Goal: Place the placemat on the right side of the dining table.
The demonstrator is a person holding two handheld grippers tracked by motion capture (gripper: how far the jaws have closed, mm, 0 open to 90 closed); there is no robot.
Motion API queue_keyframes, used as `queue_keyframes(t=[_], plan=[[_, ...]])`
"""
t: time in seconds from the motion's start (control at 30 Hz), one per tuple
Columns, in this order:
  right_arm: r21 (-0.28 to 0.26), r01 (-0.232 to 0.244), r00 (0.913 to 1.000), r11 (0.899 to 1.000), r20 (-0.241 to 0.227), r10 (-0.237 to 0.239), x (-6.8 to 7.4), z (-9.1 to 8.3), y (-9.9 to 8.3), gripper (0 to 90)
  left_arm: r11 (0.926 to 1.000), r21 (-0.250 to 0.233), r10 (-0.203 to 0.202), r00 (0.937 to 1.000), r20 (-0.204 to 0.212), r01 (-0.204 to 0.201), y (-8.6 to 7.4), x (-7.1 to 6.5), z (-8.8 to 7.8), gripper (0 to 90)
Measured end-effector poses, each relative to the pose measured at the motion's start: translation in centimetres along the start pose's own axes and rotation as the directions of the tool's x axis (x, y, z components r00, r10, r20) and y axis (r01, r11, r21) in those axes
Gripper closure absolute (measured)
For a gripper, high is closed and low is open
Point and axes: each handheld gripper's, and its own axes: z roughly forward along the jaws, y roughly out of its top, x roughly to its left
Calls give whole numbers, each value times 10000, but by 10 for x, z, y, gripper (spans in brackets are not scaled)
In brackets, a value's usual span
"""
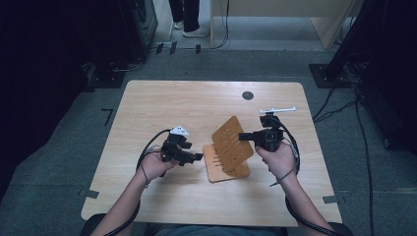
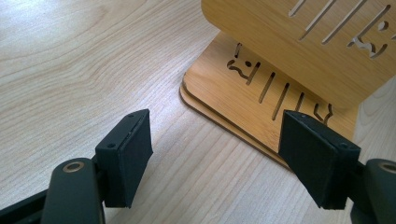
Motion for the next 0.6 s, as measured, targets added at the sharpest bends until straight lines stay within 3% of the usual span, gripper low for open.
queue_keyframes(t=[0.6], plan=[[-35,-8,9991,10000,420,10,-9,-10,3,882,9999,81,64,10000,-8,-64,0,0,2,250]])
